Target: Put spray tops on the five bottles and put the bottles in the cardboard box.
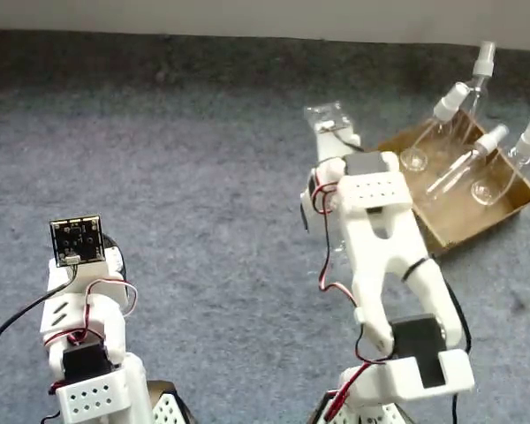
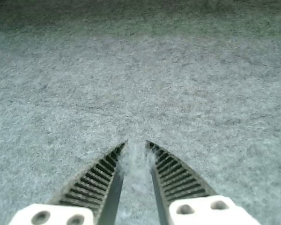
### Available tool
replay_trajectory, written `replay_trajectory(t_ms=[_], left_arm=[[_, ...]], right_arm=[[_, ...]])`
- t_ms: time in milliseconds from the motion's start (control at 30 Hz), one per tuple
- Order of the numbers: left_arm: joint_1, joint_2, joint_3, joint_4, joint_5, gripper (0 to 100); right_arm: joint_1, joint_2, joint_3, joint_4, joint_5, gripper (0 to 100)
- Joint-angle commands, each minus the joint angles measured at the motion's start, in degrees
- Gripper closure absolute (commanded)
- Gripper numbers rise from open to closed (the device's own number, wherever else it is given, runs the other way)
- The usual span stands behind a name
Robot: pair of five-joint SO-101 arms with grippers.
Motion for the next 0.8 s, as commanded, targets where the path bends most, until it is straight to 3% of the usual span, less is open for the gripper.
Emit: replay_trajectory(t_ms=[0, 233, 533, 767], left_arm=[[1.1, -0.6, 1.0, -0.8, -0.5, 98], [1.1, -0.6, 1.0, -0.8, -0.5, 98], [1.1, -0.6, 1.0, -0.9, -0.5, 98], [1.1, -0.6, 1.0, -0.9, -0.5, 98]], right_arm=[[-5.9, 2.9, -3.5, -1.6, -0.4, 93.4], [-9.9, 11.0, -3.2, -9.8, -0.4, 93.4], [-9.9, 15.8, -3.4, -11.0, -0.3, 93.0], [-9.9, 15.6, -3.6, -6.8, -0.3, 67.6]])
